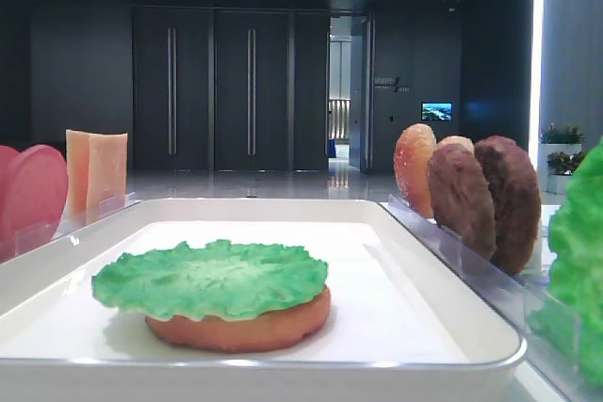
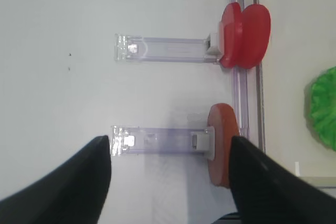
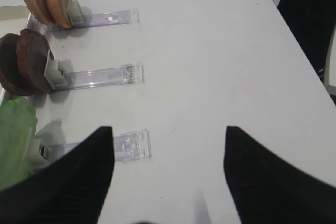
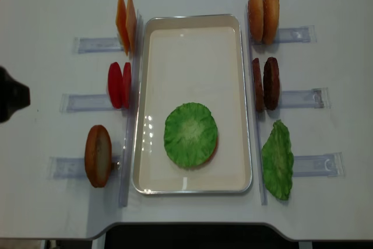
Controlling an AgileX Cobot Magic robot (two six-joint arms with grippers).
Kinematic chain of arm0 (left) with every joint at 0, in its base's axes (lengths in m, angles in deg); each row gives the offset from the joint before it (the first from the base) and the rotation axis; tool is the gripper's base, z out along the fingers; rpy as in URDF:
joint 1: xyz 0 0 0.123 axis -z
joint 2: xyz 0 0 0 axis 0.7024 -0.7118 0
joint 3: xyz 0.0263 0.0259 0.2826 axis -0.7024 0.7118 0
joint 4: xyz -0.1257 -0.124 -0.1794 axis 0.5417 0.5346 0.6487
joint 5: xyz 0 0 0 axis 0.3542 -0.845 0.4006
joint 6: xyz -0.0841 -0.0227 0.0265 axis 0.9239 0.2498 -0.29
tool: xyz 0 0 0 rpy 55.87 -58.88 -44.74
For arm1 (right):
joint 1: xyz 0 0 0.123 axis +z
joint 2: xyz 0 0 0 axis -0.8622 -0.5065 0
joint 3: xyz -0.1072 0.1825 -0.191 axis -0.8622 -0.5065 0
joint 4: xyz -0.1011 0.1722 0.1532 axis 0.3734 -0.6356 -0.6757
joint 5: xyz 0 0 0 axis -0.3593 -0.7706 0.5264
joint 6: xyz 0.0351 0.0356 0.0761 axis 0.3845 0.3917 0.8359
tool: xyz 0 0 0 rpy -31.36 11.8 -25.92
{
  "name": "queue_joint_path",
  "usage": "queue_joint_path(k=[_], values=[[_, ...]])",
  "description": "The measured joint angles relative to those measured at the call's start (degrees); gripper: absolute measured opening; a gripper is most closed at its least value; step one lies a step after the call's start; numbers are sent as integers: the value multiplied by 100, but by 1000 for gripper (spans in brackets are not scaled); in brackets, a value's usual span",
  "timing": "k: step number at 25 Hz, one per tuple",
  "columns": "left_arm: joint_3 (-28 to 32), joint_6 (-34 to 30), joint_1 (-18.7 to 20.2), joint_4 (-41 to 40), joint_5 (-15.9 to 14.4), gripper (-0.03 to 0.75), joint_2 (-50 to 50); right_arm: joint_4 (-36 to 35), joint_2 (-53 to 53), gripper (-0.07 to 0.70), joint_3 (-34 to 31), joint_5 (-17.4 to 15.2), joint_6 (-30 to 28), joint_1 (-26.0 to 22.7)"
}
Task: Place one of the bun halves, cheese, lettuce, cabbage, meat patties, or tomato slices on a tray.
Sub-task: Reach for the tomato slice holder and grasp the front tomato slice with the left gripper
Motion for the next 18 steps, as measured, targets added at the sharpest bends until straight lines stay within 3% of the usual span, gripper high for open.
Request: queue_joint_path(k=[9, 18], values=[[-1683, 249, 0, -8, -32, 534, -2179, 4, 0, 434, 0, 0, 0, 0], [-3047, 267, 0, -425, -636, 534, -3795, 4, 0, 434, 0, 0, 0, 0]])
